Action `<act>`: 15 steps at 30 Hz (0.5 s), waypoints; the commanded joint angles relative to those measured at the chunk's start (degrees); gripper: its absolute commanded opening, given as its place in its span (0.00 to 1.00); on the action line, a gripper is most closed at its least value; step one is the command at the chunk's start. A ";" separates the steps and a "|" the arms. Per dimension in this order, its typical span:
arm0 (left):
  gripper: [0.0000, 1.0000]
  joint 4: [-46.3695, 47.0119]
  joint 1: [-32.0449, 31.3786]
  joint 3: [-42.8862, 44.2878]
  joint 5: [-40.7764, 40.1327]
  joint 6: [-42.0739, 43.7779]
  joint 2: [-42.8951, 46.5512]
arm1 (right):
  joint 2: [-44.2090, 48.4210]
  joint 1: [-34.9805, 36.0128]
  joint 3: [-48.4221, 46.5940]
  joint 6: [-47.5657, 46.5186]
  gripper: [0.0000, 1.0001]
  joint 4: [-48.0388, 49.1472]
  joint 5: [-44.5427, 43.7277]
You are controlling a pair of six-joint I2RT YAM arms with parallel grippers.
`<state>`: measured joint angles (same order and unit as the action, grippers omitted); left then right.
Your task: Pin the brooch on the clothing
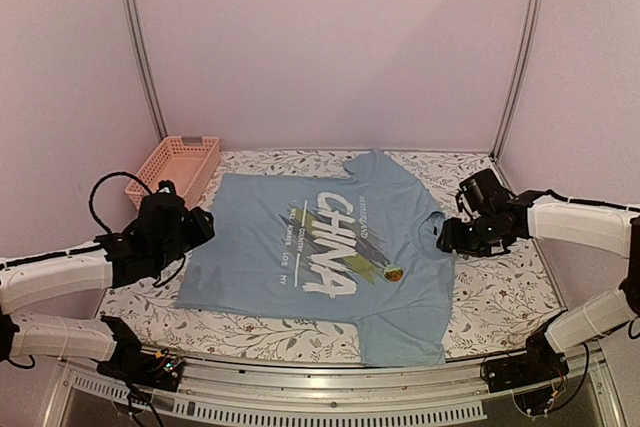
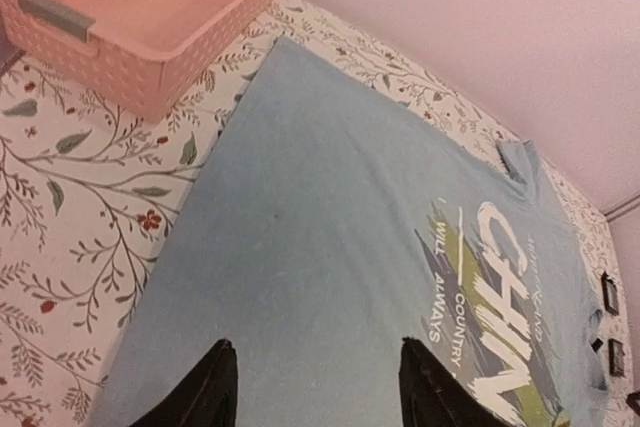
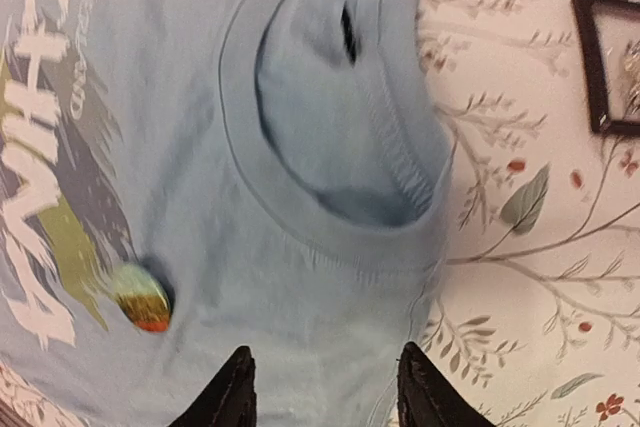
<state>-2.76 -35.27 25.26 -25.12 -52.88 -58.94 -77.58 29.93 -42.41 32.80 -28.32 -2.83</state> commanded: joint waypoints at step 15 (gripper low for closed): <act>0.74 25.80 28.55 -5.14 -5.55 23.03 2.25 | 8.47 -30.39 7.15 -19.35 0.90 36.86 12.07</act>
<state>15.29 -9.28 25.23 -29.36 -31.92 -57.12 -71.50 -0.08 -39.13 16.91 0.30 6.79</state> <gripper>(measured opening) 0.737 0.900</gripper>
